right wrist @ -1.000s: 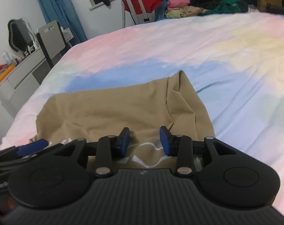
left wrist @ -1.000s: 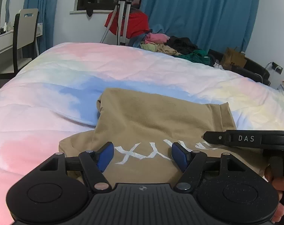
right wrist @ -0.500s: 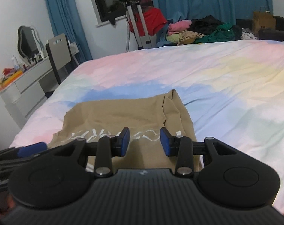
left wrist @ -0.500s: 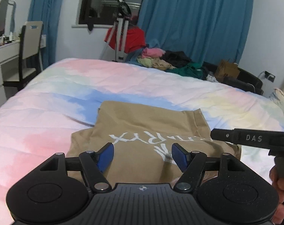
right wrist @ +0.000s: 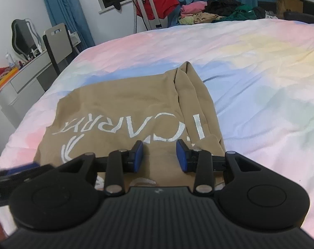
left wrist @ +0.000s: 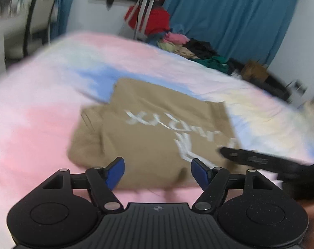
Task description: Fold clothes
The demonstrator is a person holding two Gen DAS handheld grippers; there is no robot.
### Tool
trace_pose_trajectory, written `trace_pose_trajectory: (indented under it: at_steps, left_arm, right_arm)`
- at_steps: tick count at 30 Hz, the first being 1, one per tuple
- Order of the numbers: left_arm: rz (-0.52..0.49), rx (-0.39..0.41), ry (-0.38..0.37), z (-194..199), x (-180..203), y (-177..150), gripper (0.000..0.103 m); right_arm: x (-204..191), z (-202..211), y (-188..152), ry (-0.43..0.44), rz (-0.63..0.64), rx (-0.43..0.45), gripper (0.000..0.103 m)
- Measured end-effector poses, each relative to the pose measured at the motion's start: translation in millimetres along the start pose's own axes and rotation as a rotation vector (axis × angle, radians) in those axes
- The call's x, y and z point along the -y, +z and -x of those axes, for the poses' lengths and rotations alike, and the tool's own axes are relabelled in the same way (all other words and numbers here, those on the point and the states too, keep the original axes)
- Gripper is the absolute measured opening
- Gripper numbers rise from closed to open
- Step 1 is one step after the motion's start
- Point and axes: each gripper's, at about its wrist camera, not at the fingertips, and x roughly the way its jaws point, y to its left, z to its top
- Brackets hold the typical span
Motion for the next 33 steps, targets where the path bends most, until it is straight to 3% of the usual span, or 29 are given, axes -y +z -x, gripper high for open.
trace_pose_trajectory:
  at_steps: [3,7,10,13,15,22,24,25,27,30,33]
  left_arm:
    - [0.173,-0.063,-0.134,3,-17,-10,0.075]
    - [0.352,-0.125,-0.186,-16,-39,-16,0.075]
    - [0.521,-0.128,-0.202,-35,-62,-16,0.075]
    - [0.687,-0.076,-0.258,-45,-84,-15,0.074]
    - [0.717,-0.047,-0.288,-47,-90,-12,0.073]
    - [0.670,0.022,-0.274,-36,-86,-11,0.047]
    - [0.655,0.034,-0.272,-33,-85,-11,0.040]
    - [0.648,0.041,-0.271,-31,-84,-11,0.037]
    - [0.632,0.053,-0.275,-28,-81,-11,0.033]
    - [0.615,0.066,-0.276,-28,-72,-12,0.032]
    - [0.616,0.072,-0.279,-27,-71,-12,0.032]
  right_arm:
    - [0,0,0,0.000,0.002,-0.001,0.037]
    - [-1,-1,0,-0.003,0.005,-0.002,0.037]
    - [-2,0,0,-0.005,0.008,0.000,0.038]
    - [-1,0,0,-0.003,0.003,-0.001,0.038]
    - [-1,-1,0,-0.004,0.001,0.000,0.038]
    - [5,4,4,0.024,-0.076,0.006,0.038]
    - [11,11,9,0.062,-0.136,0.009,0.051]
    - [15,17,12,0.096,-0.181,0.016,0.058]
    - [24,30,17,0.206,-0.307,0.036,0.086]
    - [39,40,15,0.424,-0.533,-0.004,0.088]
    - [35,24,2,0.519,-0.641,-0.112,0.089]
